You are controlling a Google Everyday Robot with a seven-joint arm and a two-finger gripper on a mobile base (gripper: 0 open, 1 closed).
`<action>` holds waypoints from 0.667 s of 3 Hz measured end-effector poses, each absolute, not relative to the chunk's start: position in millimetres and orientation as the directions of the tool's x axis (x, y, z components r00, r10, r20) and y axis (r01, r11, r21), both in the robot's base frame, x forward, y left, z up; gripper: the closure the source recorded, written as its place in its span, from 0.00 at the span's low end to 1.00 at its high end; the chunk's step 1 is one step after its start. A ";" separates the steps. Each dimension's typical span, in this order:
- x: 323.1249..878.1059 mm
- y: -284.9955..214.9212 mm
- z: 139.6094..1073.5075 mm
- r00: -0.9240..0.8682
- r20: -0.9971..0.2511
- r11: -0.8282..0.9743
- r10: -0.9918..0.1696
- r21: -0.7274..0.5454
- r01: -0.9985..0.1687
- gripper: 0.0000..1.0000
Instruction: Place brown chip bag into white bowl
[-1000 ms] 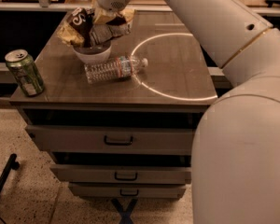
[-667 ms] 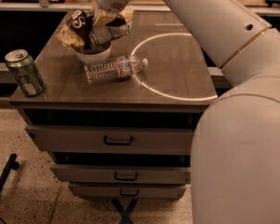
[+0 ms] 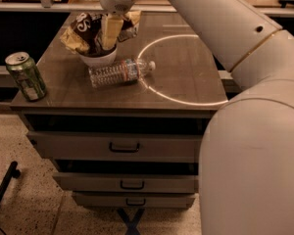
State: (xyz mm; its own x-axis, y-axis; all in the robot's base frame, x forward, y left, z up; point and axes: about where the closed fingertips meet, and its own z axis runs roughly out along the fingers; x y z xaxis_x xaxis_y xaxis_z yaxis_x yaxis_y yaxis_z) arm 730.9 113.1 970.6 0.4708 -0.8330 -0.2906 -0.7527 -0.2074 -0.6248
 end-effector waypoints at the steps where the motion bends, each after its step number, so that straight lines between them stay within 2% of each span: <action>1: 730.9 113.2 970.4 0.471 -0.291 -0.208 -0.833 -0.625 -0.753 0.00; 2: 727.4 103.9 992.1 0.472 -0.275 -0.187 -0.837 -0.667 -0.721 0.00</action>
Offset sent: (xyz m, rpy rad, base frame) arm -0.0103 -0.0269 0.0577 0.0333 -0.1389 -0.0465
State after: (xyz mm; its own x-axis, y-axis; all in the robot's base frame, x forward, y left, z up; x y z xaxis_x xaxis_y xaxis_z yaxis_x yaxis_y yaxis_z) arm 727.4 103.9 992.1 0.4723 -0.8374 -0.2751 -0.7210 -0.1875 -0.6671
